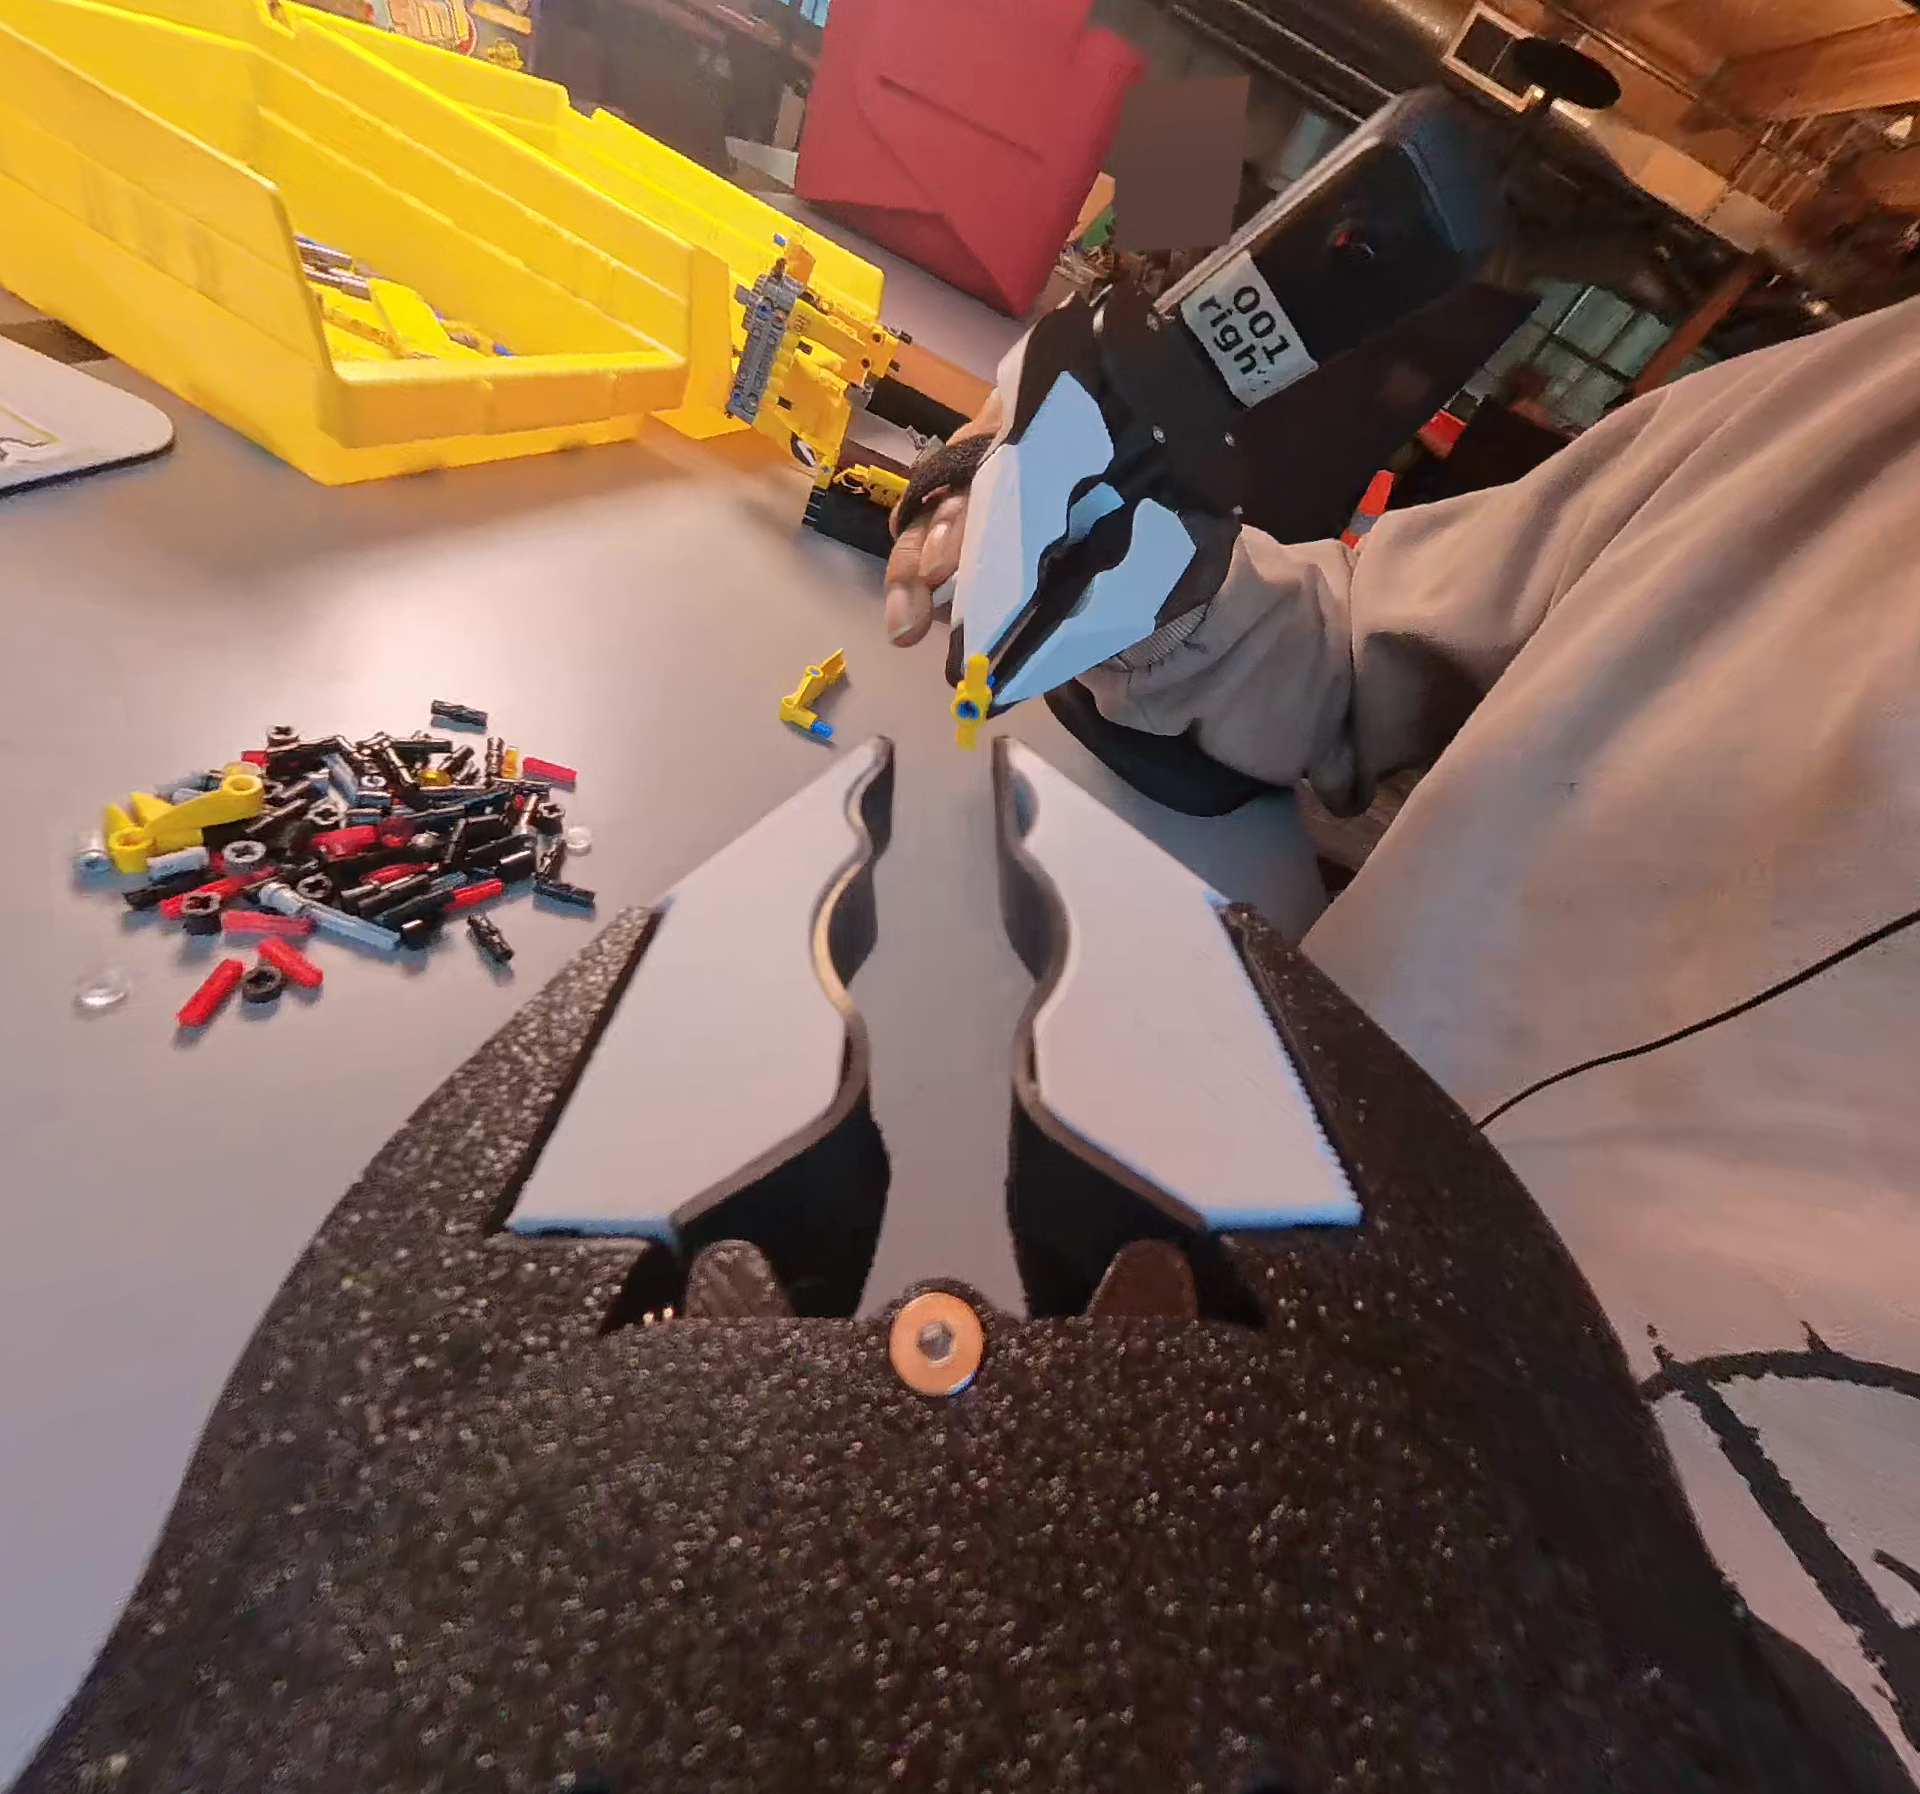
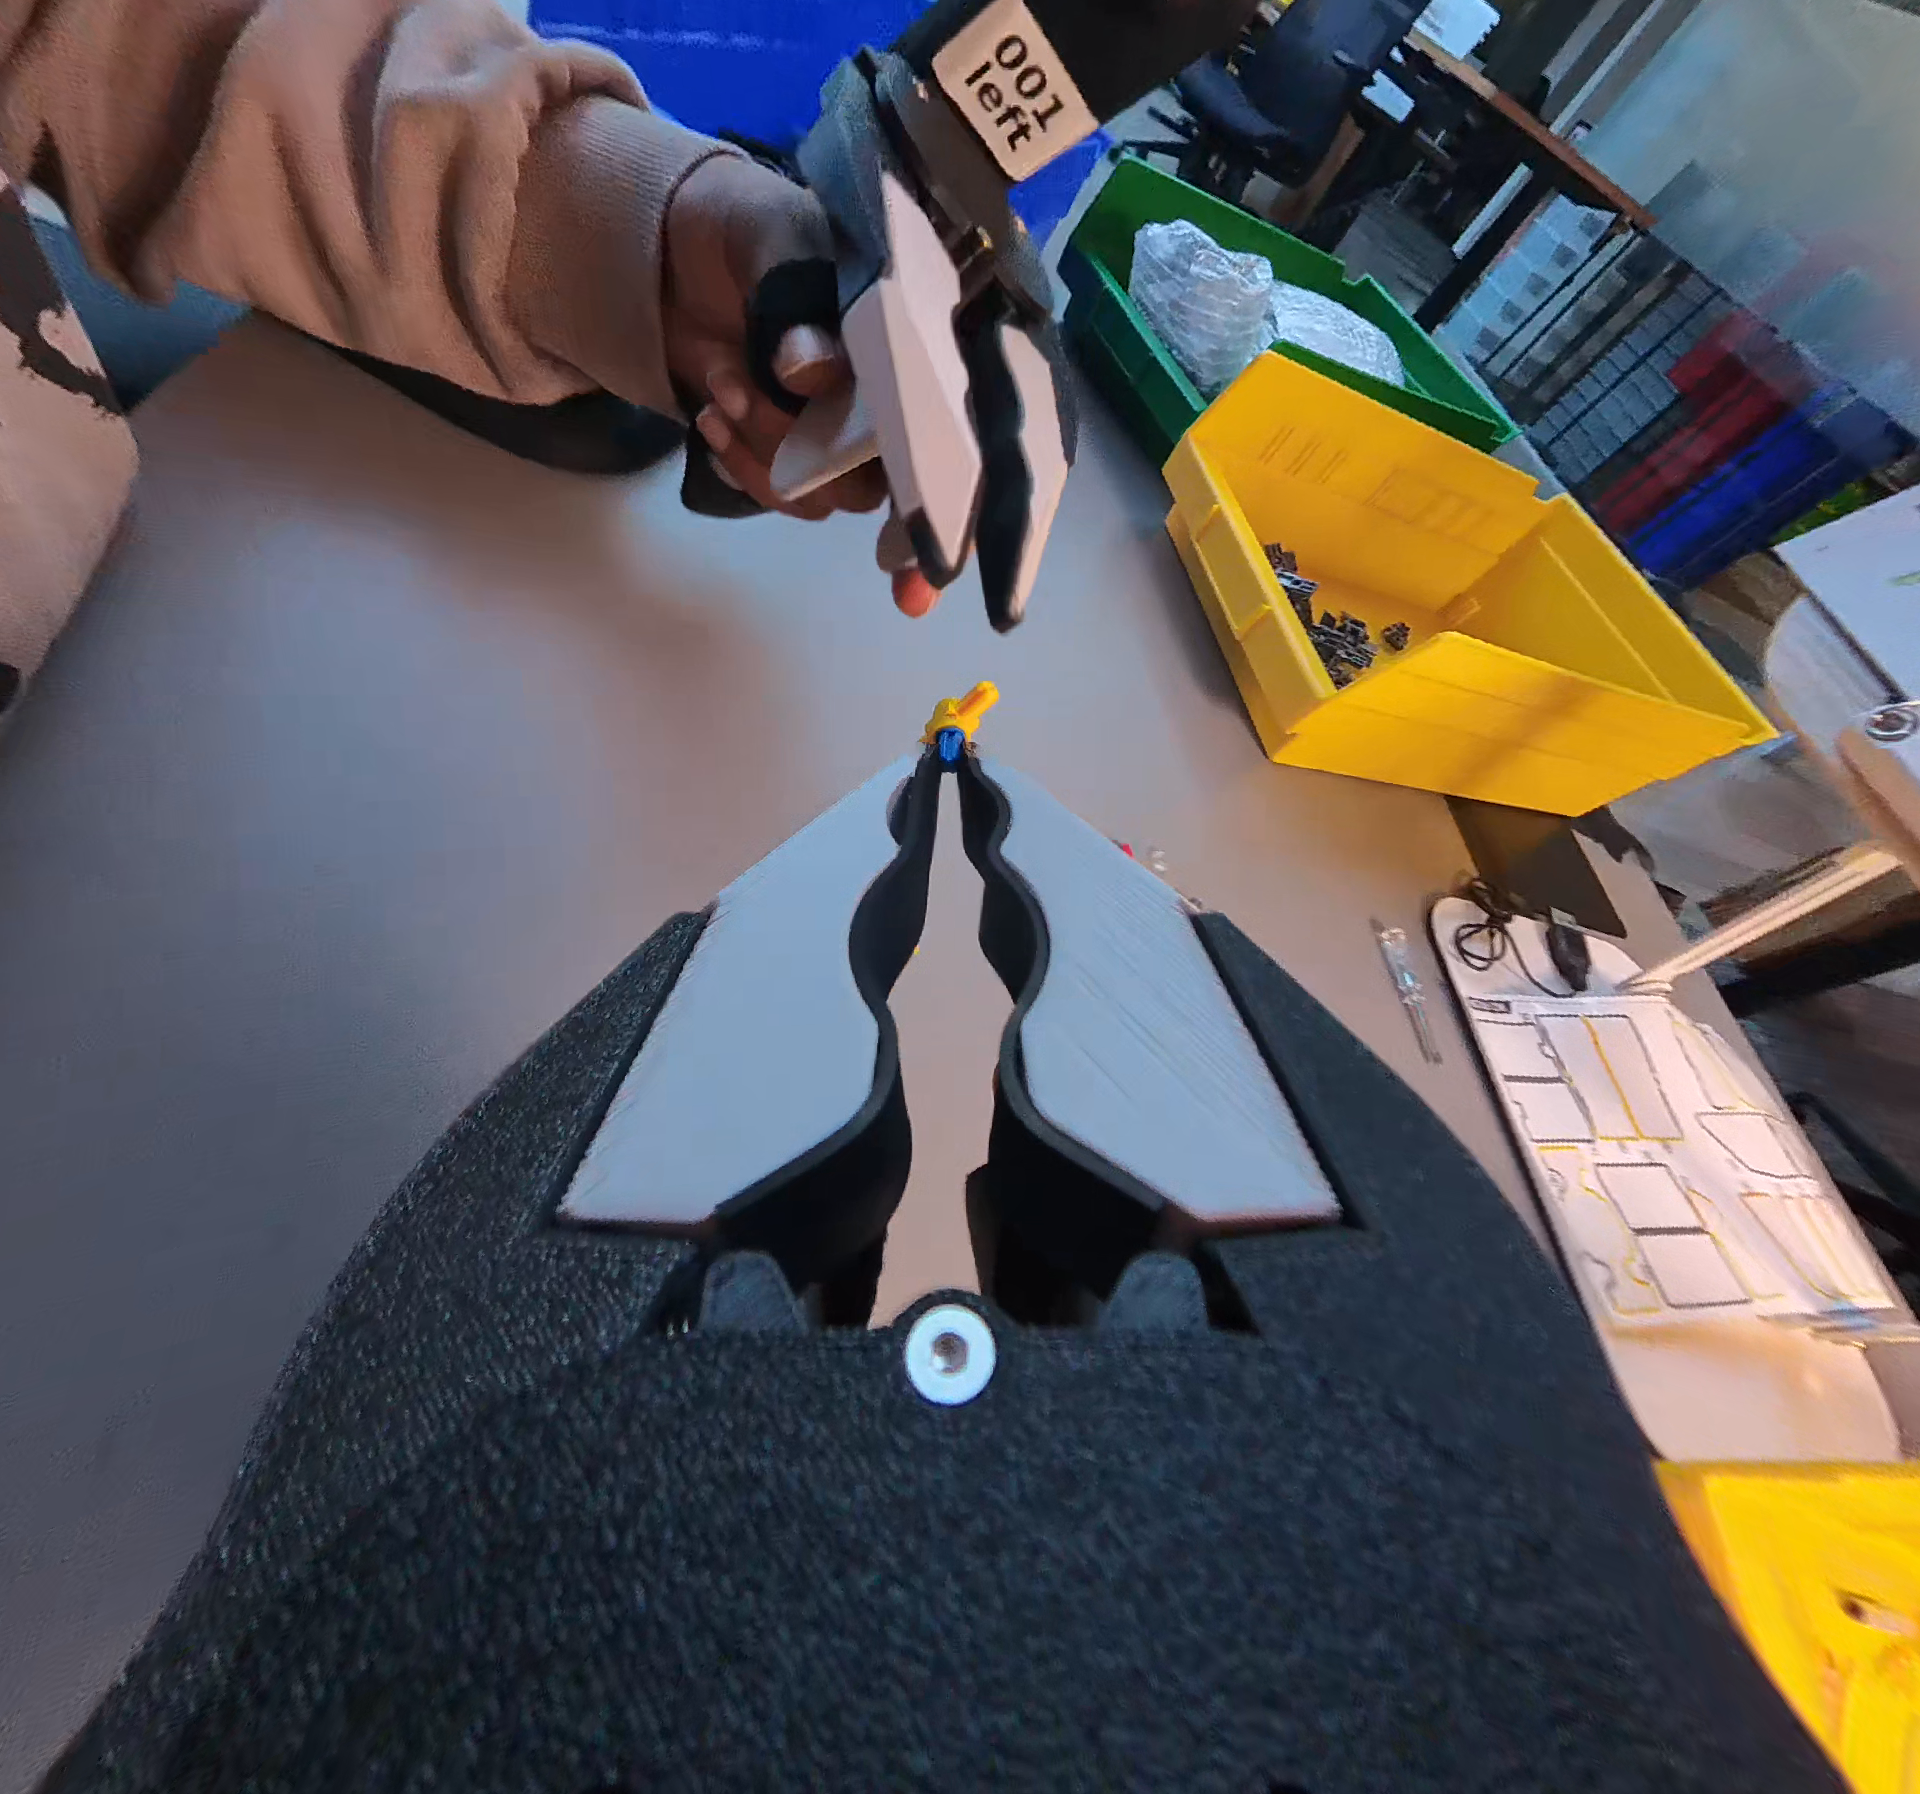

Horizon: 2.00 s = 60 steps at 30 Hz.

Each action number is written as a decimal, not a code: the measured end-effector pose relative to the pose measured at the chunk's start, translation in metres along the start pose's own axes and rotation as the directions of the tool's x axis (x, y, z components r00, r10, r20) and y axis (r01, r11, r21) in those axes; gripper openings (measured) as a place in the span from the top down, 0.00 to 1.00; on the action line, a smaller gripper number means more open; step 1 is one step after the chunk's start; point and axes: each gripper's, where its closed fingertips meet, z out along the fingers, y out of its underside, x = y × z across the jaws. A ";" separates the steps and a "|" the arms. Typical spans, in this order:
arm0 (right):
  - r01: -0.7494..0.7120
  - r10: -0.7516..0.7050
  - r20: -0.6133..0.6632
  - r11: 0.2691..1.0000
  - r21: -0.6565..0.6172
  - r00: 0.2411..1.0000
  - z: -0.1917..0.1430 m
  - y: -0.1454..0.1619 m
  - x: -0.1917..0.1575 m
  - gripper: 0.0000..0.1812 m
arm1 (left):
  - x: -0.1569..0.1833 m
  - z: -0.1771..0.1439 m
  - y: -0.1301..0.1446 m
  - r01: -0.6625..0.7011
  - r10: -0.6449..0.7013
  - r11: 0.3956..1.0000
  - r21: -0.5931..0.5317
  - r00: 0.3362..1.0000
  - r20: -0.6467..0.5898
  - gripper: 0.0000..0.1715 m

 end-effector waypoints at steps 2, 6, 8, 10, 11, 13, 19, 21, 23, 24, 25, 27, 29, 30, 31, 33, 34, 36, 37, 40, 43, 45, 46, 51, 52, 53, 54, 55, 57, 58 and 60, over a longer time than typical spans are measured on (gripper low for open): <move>-0.043 0.042 0.027 0.999 0.027 0.999 0.004 -0.003 -0.005 0.99 | 0.005 0.008 0.007 -0.001 0.000 1.000 -0.028 1.000 -0.018 0.86; -0.041 0.039 0.050 0.998 0.041 0.998 0.011 -0.009 -0.014 0.99 | 0.016 0.018 0.012 -0.033 0.030 0.998 -0.059 0.998 -0.050 0.96; -0.051 0.048 0.056 0.997 0.052 0.997 0.011 -0.011 -0.015 0.99 | 0.019 0.017 0.012 -0.032 0.028 0.998 -0.060 0.998 -0.062 0.96; -0.058 0.054 0.063 0.997 0.061 0.997 0.011 -0.014 -0.018 0.99 | 0.021 0.015 0.012 -0.062 0.059 0.996 -0.070 0.997 -0.049 0.97; -0.059 0.055 0.064 0.996 0.068 0.996 0.011 -0.015 -0.018 0.99 | 0.022 0.014 0.011 -0.077 0.074 0.995 -0.070 0.996 -0.045 0.97; -0.096 0.087 0.087 0.990 0.101 0.992 0.009 -0.021 -0.018 0.99 | 0.026 0.013 0.007 -0.097 0.094 0.993 -0.062 0.994 -0.050 0.97; -0.143 0.125 0.130 0.980 0.139 0.984 0.004 -0.025 -0.019 1.00 | 0.030 0.014 0.005 -0.111 0.108 0.992 -0.055 0.992 -0.064 0.97; -0.162 0.143 0.120 0.972 0.170 0.982 -0.005 -0.027 -0.012 1.00 | 0.013 -0.001 -0.001 -0.108 0.109 0.994 -0.034 0.994 0.017 0.97; -0.209 0.201 0.057 0.952 0.224 0.978 -0.032 -0.029 0.015 1.00 | 0.003 -0.030 -0.015 -0.077 0.075 0.996 0.045 0.996 0.043 0.97; -0.167 0.163 0.034 0.968 0.187 0.986 -0.031 -0.025 0.015 1.00 | 0.007 -0.026 -0.013 -0.130 0.129 0.991 0.020 0.991 0.043 0.97; -0.159 0.153 0.046 0.970 0.185 0.987 -0.024 -0.027 0.011 1.00 | 0.014 -0.017 -0.012 -0.148 0.148 0.989 0.009 0.989 0.008 0.97; -0.123 0.115 0.057 0.980 0.156 0.992 -0.007 -0.024 0.000 1.00 | 0.018 -0.003 -0.011 -0.109 0.109 0.994 0.012 0.994 -0.026 0.96; -0.056 0.054 0.014 0.987 0.154 0.998 -0.001 -0.026 -0.001 1.00 | 0.018 0.000 -0.009 -0.064 0.064 0.998 0.016 0.997 -0.041 0.97; -0.033 0.033 0.001 0.989 0.141 0.999 0.001 -0.027 -0.001 0.93 | 0.015 0.001 -0.004 -0.042 0.042 0.999 0.008 0.998 -0.036 0.97; -0.003 0.005 -0.015 0.996 0.089 1.000 0.005 -0.022 -0.002 0.91 | 0.014 0.002 -0.002 -0.021 0.021 1.000 0.006 0.999 -0.032 0.96; 0.078 -0.078 -0.064 0.997 0.006 0.995 0.012 -0.015 -0.002 0.91 | 0.009 0.006 0.003 0.001 -0.001 1.000 -0.015 1.000 -0.004 0.96; 0.109 -0.112 -0.084 0.993 -0.037 0.990 0.015 -0.010 -0.002 0.94 | 0.005 0.008 0.007 -0.008 0.009 0.999 -0.040 1.000 0.028 0.96; 0.161 -0.176 -0.099 0.977 -0.139 0.979 0.021 0.002 -0.002 0.95 | 0.000 0.013 0.013 -0.003 0.008 0.997 -0.075 0.998 0.060 0.96; 0.184 -0.202 -0.105 0.969 -0.164 0.974 0.024 0.005 -0.003 0.95 | -0.004 0.015 0.017 -0.005 0.014 0.995 -0.097 0.996 0.089 0.96; 0.235 -0.274 -0.111 0.931 -0.280 0.955 0.030 0.020 -0.002 0.98 | -0.015 0.019 0.027 0.001 0.023 0.989 -0.150 0.987 0.160 0.96; 0.277 -0.342 -0.112 0.882 -0.380 0.933 0.036 0.033 0.000 0.98 | -0.026 0.021 0.035 0.017 0.030 0.981 -0.193 0.971 0.237 0.96; 0.306 -0.391 -0.115 0.845 -0.438 0.913 0.041 0.042 0.001 0.99 | -0.033 0.021 0.040 0.025 0.042 0.974 -0.224 0.956 0.289 0.96; 0.314 -0.406 -0.116 0.832 -0.456 0.906 0.043 0.045 0.002 0.98 | -0.037 0.021 0.043 0.037 0.036 0.972 -0.231 0.952 0.304 0.96; 0.279 -0.362 -0.139 0.867 -0.412 0.922 0.048 0.045 0.004 0.99 | -0.038 0.016 0.039 0.032 0.036 0.974 -0.224 0.956 0.293 0.97; 0.290 -0.367 -0.132 0.870 -0.398 0.921 0.047 0.044 0.003 1.00 | -0.036 0.016 0.039 0.033 0.031 0.974 -0.223 0.960 0.280 0.97; 0.298 -0.370 -0.125 0.872 -0.388 0.921 0.046 0.042 0.002 0.99 | -0.034 0.016 0.038 0.040 0.019 0.975 -0.217 0.964 0.265 0.97; 0.302 -0.369 -0.123 0.877 -0.375 0.921 0.045 0.040 0.001 0.99 | -0.031 0.015 0.037 0.044 0.009 0.977 -0.209 0.969 0.248 0.97; 0.303 -0.365 -0.118 0.882 -0.360 0.923 0.043 0.037 -0.001 0.99 | -0.027 0.015 0.035 0.049 -0.003 0.979 -0.196 0.973 0.230 0.97; 0.306 -0.362 -0.122 0.893 -0.330 0.924 0.038 0.031 -0.001 0.99 | -0.022 0.016 0.030 0.055 -0.019 0.984 -0.172 0.979 0.202 0.97; 0.306 -0.359 -0.122 0.897 -0.319 0.926 0.036 0.029 0.000 0.99 | -0.020 0.016 0.027 0.049 -0.015 0.984 -0.170 0.981 0.196 0.97; 0.308 -0.355 -0.122 0.904 -0.296 0.927 0.031 0.025 0.001 0.99 | -0.017 0.016 0.023 0.049 -0.020 0.986 -0.158 0.984 0.177 0.97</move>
